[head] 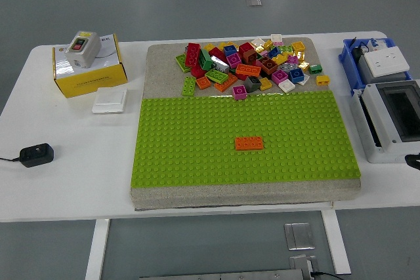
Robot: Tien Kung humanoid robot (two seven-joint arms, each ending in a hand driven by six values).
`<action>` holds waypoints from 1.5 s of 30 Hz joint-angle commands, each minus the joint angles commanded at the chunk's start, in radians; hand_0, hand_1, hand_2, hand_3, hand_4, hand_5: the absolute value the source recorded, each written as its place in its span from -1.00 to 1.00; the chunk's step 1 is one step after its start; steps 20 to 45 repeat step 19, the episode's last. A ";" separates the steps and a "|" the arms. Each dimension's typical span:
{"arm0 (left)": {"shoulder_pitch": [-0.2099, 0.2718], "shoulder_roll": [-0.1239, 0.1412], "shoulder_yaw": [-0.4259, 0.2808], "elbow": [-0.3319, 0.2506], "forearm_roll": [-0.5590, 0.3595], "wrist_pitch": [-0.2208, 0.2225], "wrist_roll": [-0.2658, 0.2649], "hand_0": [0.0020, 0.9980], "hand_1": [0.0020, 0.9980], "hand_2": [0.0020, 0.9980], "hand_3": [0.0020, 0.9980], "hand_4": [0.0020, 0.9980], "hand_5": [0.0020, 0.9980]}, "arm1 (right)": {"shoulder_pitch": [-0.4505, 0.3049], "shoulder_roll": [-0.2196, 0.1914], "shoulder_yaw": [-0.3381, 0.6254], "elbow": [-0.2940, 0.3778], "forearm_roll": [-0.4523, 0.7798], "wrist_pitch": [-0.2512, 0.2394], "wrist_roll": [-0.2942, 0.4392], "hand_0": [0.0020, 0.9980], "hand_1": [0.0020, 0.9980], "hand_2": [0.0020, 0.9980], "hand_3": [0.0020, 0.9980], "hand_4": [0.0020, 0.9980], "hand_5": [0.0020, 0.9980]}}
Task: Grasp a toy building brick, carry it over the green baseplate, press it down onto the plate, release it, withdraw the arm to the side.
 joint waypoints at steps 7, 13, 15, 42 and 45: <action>0.000 -0.001 0.007 0.000 -0.006 0.001 0.000 0.34 0.30 0.21 0.34 -0.21 -0.06 | 0.000 -0.001 -0.002 0.000 -0.016 -0.010 0.002 0.30 0.37 0.46 0.50 0.19 0.01; 0.002 0.000 0.001 0.000 0.000 0.000 0.000 0.34 0.30 0.21 0.34 -0.21 -0.06 | 0.001 -0.005 -0.004 0.004 -0.057 -0.014 -0.001 0.30 0.37 0.46 0.50 0.20 0.01; 0.003 0.000 -0.002 0.000 0.002 0.000 0.000 0.34 0.30 0.21 0.34 -0.21 -0.06 | 0.002 -0.007 -0.004 0.006 -0.070 -0.014 -0.003 0.30 0.37 0.46 0.50 0.20 0.01; 0.004 -0.001 -0.010 0.000 0.009 -0.001 0.001 0.34 0.30 0.21 0.34 -0.21 -0.06 | 0.003 -0.011 -0.007 0.009 -0.105 -0.014 -0.007 0.30 0.37 0.46 0.50 0.20 0.01; 0.004 -0.001 -0.010 0.000 0.009 -0.001 0.001 0.34 0.30 0.21 0.34 -0.21 -0.06 | 0.003 -0.011 -0.007 0.009 -0.105 -0.014 -0.007 0.30 0.37 0.46 0.50 0.20 0.01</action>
